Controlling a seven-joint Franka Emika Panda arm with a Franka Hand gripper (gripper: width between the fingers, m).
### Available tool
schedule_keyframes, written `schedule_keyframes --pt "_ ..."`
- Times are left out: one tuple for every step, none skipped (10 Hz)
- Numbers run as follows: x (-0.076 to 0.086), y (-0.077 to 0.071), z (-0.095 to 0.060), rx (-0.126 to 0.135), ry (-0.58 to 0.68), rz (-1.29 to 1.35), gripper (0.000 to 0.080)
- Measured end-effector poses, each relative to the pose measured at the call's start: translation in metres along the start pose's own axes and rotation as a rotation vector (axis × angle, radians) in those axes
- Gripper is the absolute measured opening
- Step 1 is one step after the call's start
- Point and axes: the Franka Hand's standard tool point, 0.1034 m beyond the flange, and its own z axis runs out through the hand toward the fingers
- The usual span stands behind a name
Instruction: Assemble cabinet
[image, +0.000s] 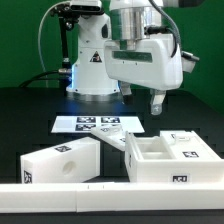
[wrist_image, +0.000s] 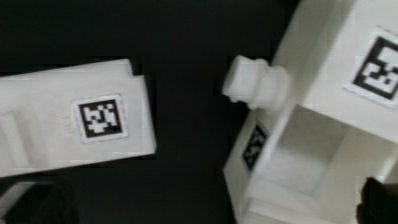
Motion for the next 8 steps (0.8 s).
schedule_keyframes --pt "0.000 0.000 0.001 -0.002 0.000 -0.001 0.0796" --pt "0.000 0.002 0.002 -0.005 -0.001 -0.008 0.0796" --pt "0.003 0.015 0.007 -0.012 0.009 -0.078 0.0796" --pt "0.003 0.039 0.016 -0.035 0.021 -0.090 0.0796" --pt "-0.008 0.054 0.025 -0.062 0.034 -0.061 0.0796" --pt "-0.011 0.051 0.025 -0.065 0.026 -0.083 0.0796" --pt "-0.009 0.050 0.024 -0.061 0.026 -0.078 0.0796" --pt "-0.010 0.051 0.025 -0.063 0.026 -0.079 0.0796"
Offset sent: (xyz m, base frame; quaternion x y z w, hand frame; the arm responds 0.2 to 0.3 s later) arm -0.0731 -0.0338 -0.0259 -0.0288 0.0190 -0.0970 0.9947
